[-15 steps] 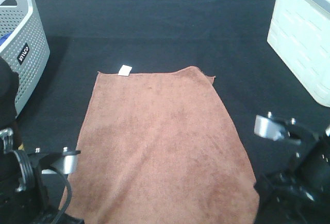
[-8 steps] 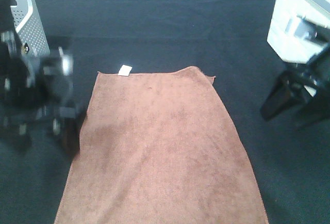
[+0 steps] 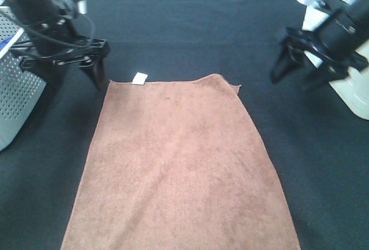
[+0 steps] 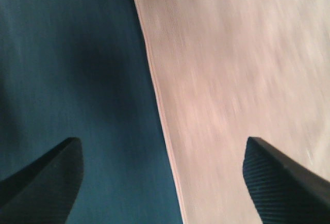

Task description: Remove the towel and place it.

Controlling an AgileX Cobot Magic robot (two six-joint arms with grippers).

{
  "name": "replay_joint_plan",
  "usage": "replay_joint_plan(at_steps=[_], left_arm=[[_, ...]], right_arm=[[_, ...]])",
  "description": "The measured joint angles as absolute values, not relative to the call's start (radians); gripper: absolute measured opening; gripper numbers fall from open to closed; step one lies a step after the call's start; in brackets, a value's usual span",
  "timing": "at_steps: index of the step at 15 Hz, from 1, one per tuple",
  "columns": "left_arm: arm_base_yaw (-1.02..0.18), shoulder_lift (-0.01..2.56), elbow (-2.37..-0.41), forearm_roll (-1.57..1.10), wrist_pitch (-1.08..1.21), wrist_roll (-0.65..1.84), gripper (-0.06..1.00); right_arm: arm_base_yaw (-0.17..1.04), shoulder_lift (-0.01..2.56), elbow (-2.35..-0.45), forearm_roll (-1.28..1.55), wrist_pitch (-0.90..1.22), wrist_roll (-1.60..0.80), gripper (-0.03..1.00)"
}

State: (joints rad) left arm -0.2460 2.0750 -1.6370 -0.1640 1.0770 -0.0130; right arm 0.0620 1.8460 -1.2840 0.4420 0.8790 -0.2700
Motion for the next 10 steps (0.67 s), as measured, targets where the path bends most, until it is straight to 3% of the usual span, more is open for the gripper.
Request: replay_joint_plan(at_steps=[5,10], left_arm=[[-0.236,2.314,-1.855,-0.146,1.078,0.000,0.80],[-0.191,2.413,-1.966,-0.184,1.061,0.005,0.80]], right_arm=[[0.062,2.147,-1.644,0.407,0.947,-0.270,0.65],[0.062,2.362,-1.803,0.499,0.962,-0.331,0.65]])
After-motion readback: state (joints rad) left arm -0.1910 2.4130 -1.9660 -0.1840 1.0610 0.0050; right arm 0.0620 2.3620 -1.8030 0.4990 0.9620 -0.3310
